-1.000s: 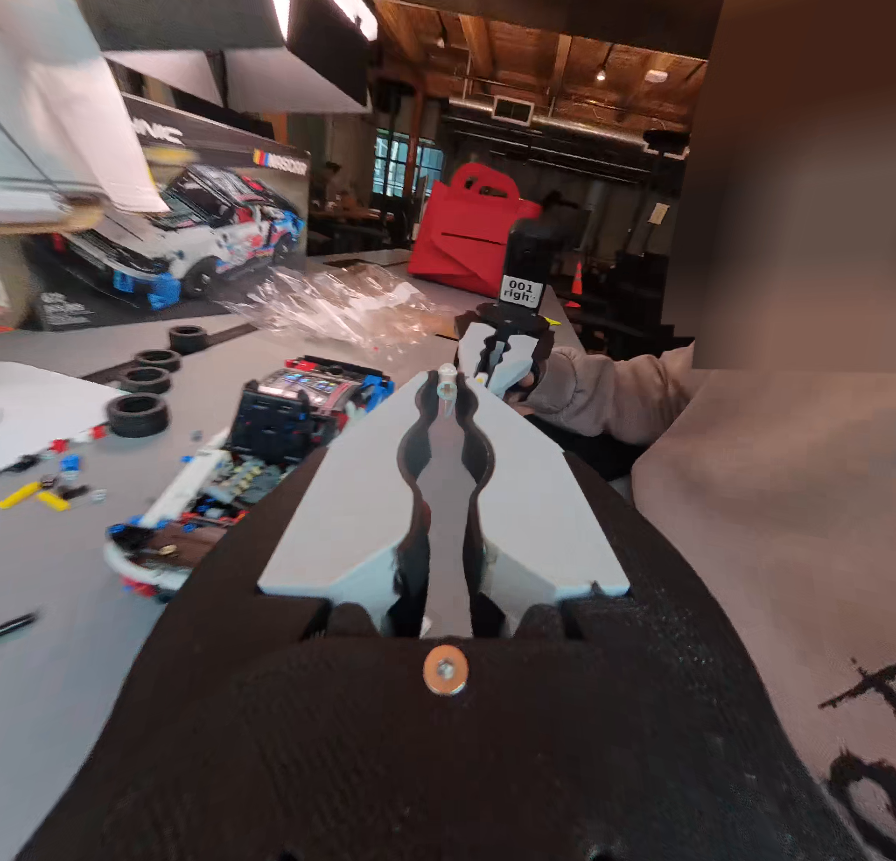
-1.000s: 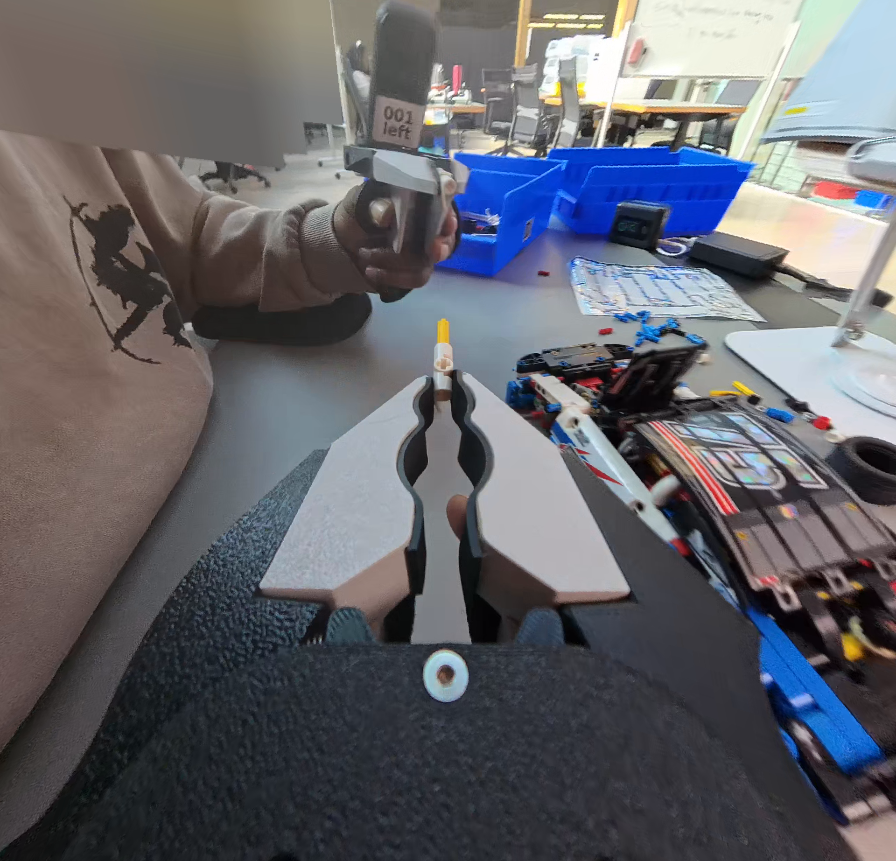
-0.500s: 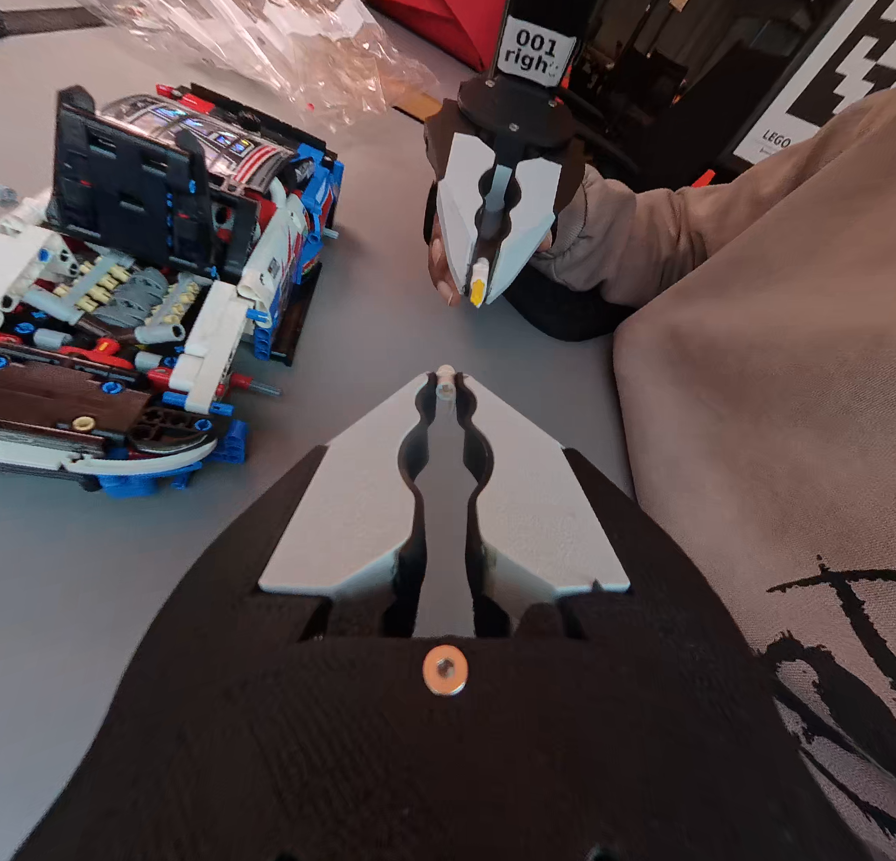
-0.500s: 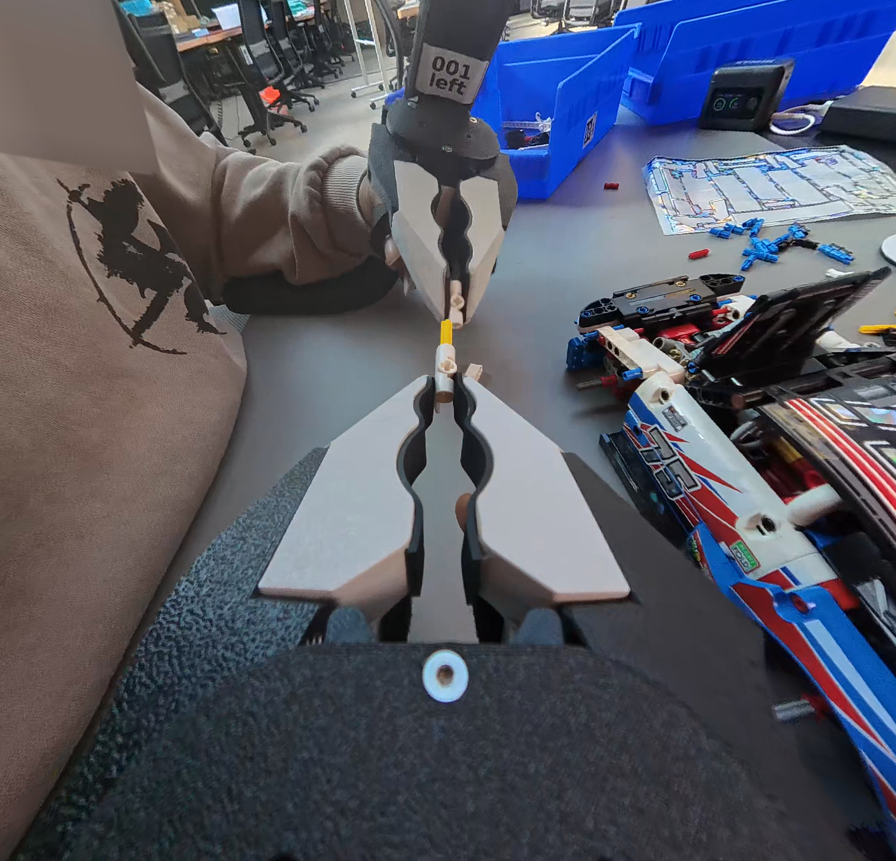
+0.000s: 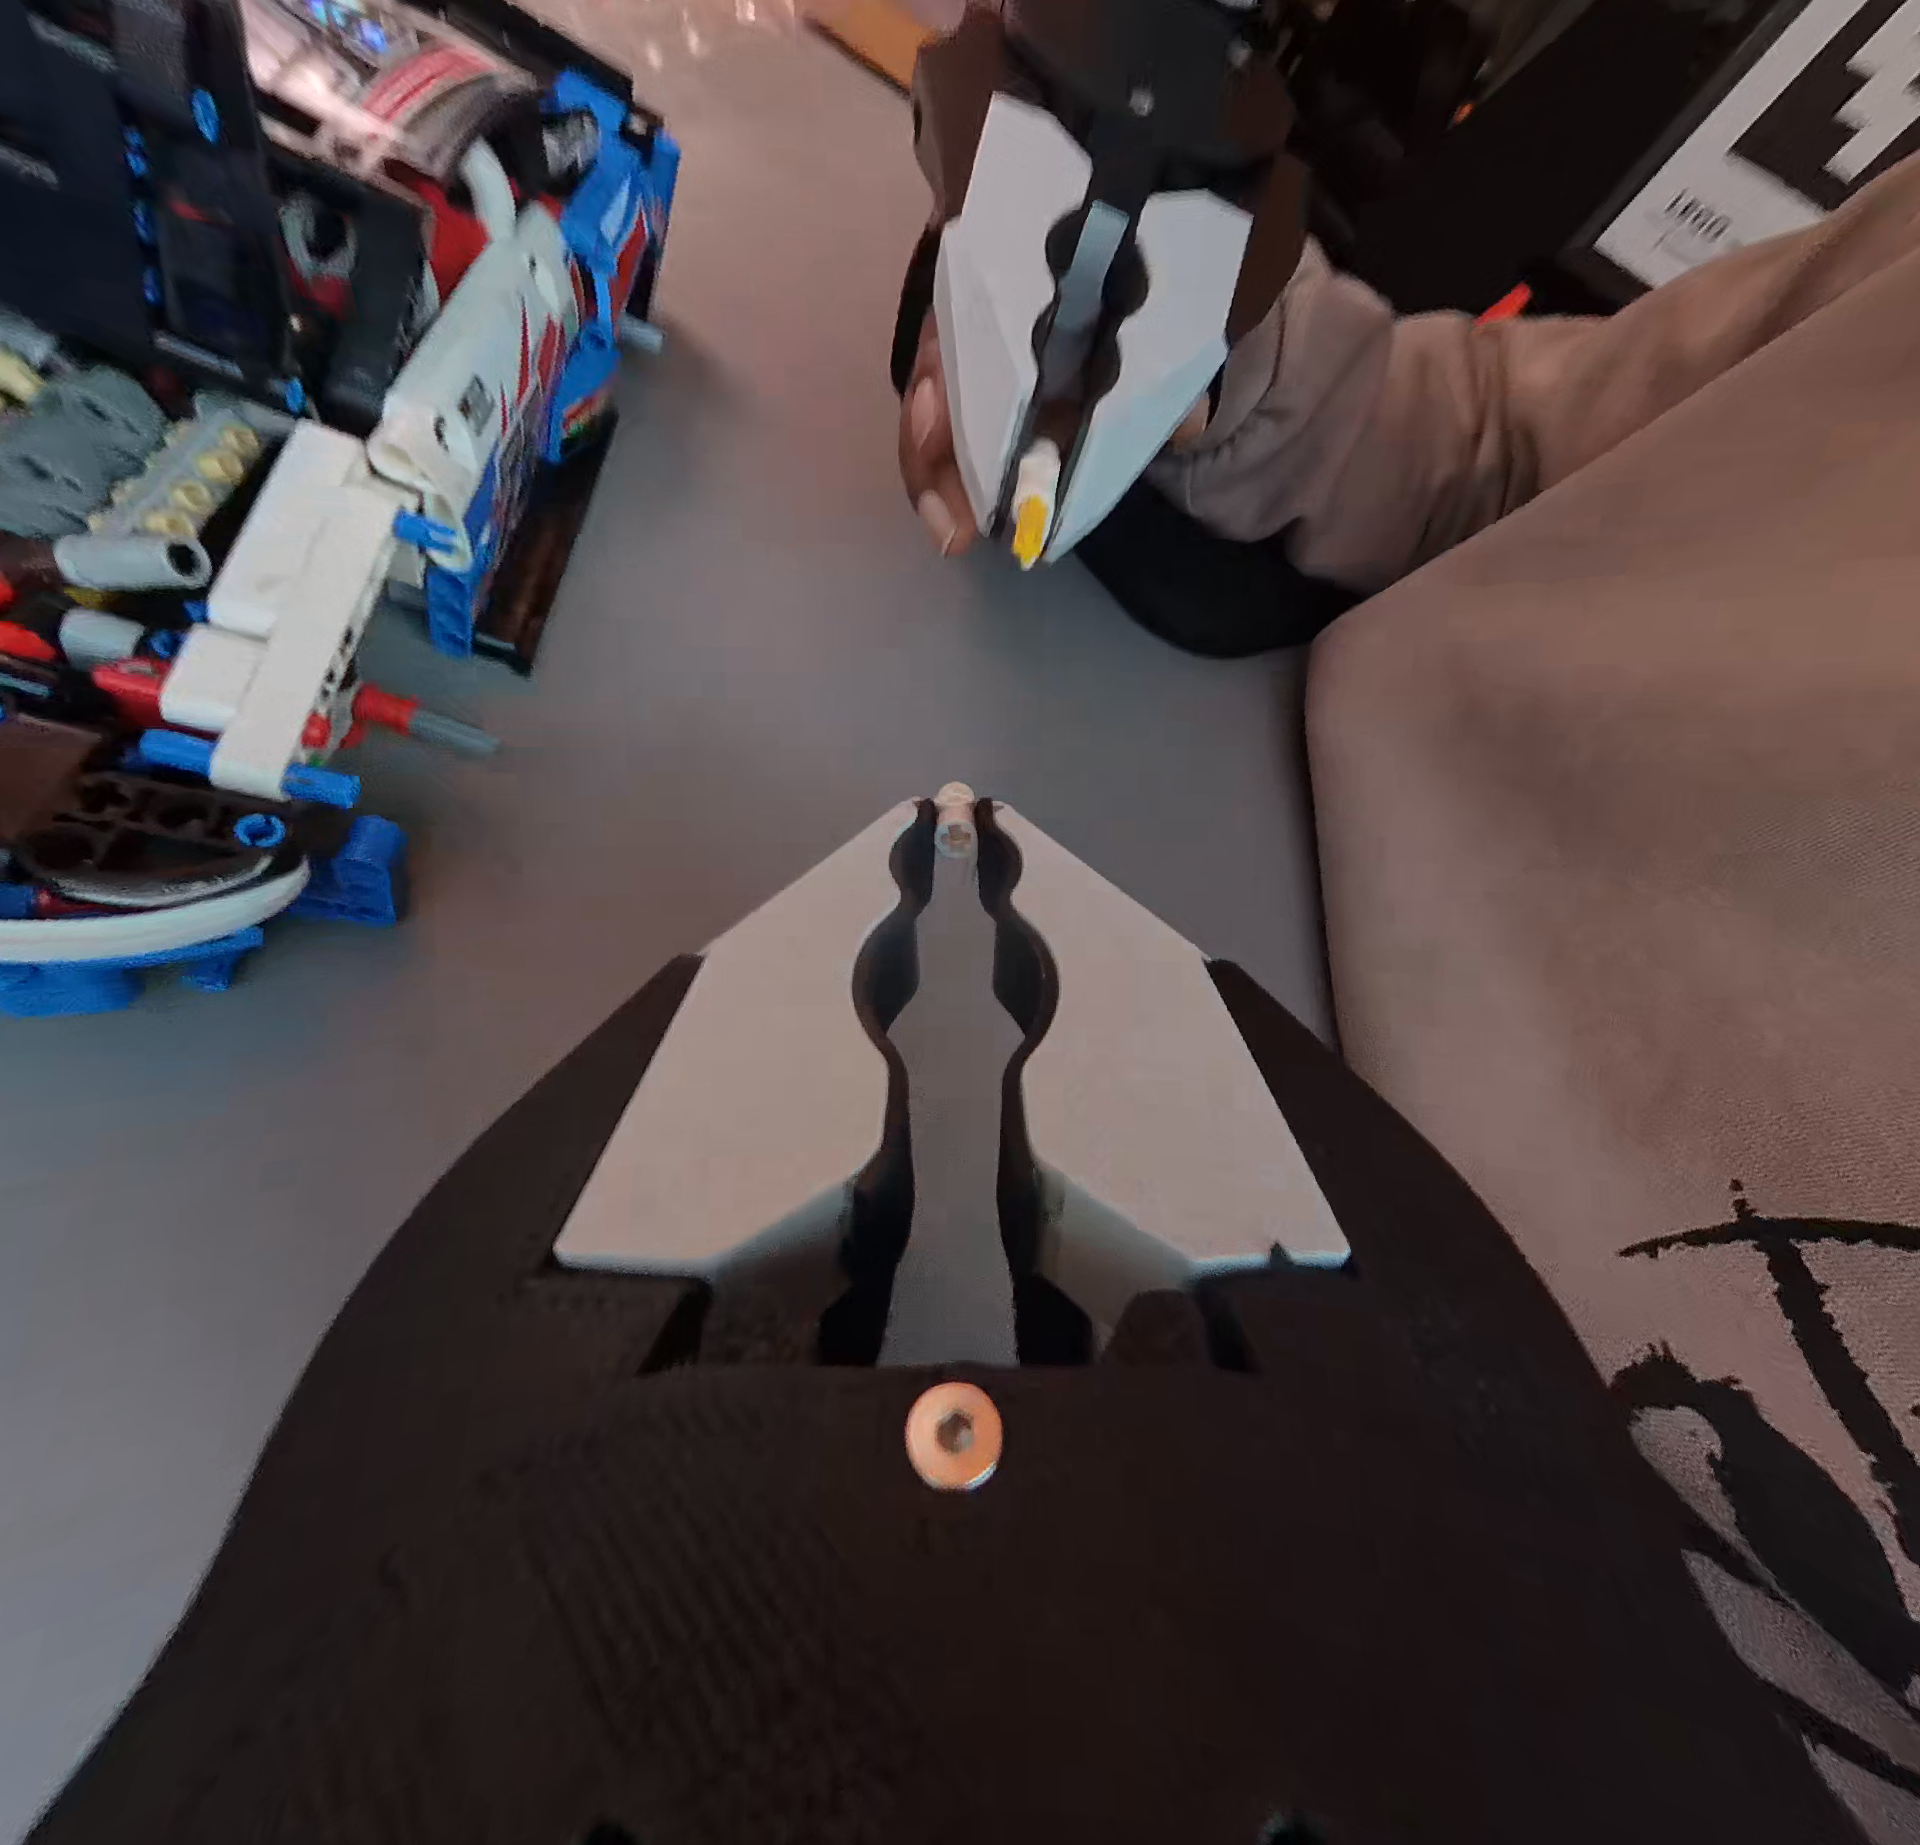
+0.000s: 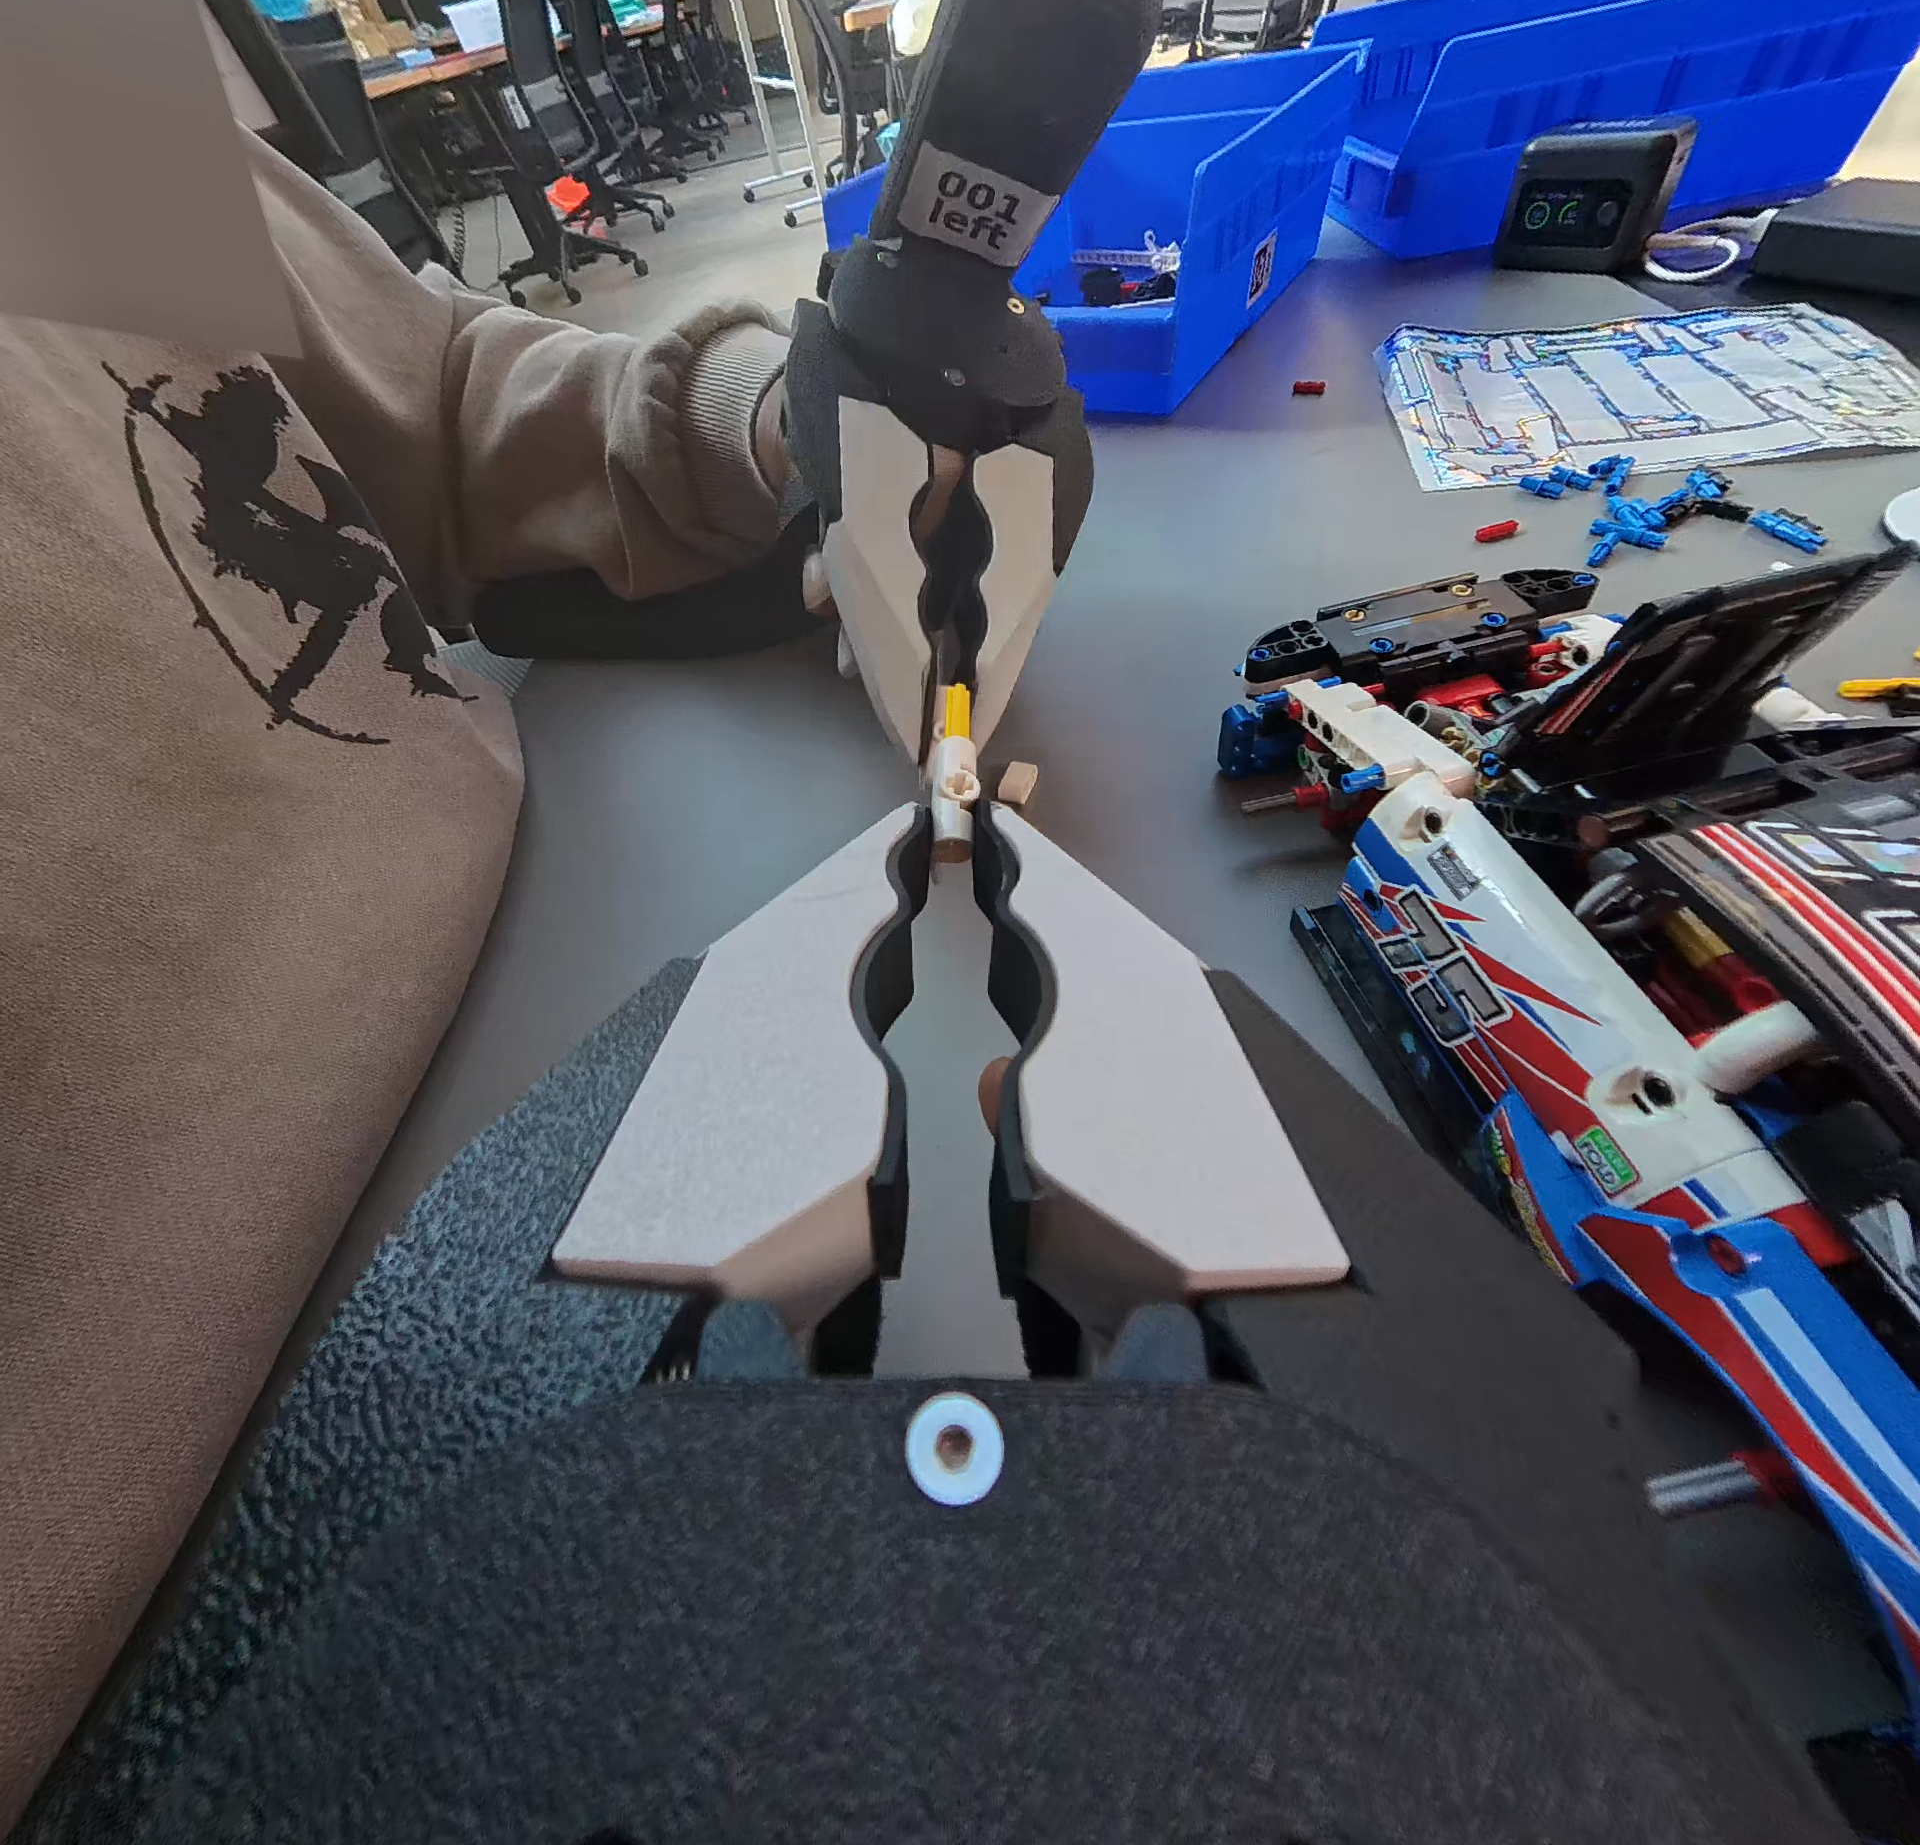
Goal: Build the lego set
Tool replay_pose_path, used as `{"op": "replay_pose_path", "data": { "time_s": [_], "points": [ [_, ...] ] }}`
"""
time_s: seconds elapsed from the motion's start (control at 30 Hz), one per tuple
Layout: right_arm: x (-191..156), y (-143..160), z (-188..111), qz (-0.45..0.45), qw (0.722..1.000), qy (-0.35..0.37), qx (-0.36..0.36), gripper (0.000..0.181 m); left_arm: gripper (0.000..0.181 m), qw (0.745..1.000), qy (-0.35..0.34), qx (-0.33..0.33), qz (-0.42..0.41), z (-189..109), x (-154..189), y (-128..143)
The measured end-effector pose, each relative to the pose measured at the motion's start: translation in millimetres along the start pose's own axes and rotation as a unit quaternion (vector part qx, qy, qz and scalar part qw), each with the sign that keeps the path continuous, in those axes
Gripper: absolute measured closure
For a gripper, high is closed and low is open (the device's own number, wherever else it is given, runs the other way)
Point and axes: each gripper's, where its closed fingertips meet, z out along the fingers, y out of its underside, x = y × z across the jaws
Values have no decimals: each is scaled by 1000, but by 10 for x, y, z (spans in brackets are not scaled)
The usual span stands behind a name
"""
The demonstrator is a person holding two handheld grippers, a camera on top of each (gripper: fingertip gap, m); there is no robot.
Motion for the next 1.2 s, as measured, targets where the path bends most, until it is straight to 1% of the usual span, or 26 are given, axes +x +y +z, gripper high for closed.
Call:
{"op": "replay_pose_path", "data": {
  "time_s": [0.07,0.1,0.23,0.37,0.43,0.6,0.73,0.8,0.87,0.93,1.0,1.03,1.07,1.13,1.2],
  "points": [
    [6,26,-2,-1,1000,3,-6,175,175,997,-14,-74,17,40,-13,240],
    [5,35,-3,-1,1000,3,-8,175,175,994,-18,-100,27,49,-4,324],
    [1,74,4,1,1000,2,-18,175,175,987,-51,-142,54,-2,-25,403],
    [-2,106,22,4,1000,-1,-25,175,175,979,-102,-168,44,-122,-180,458],
    [-1,118,29,6,1000,-2,-27,175,175,979,-107,-173,30,-157,-203,476],
    [2,145,42,12,999,-4,-31,175,167,977,-125,-171,-14,-260,-283,479],
    [5,161,52,16,999,-6,-32,175,160,976,-139,-169,-20,-360,-347,477],
    [6,166,55,17,999,-6,-32,175,156,973,-154,-170,-6,-411,-397,467],
    [3,168,59,17,999,-7,-33,175,159,974,-164,-153,18,-428,-436,399],
    [-1,178,71,14,999,-7,-37,175,161,978,-151,-137,46,-388,-439,346],
    [-18,184,86,13,999,-10,-39,175,161,975,-143,-155,76,-371,-494,401],
    [-26,187,92,13,999,-12,-40,175,164,973,-135,-157,97,-363,-504,393],
    [-32,192,98,12,999,-13,-41,175,160,972,-125,-156,122,-349,-505,358],
    [-43,201,109,11,999,-15,-44,175,159,967,-107,-168,160,-313,-498,324],
    [-47,213,115,9,999,-14,-47,175,159,961,-98,-197,169,-271,-512,357]
  ]
}}
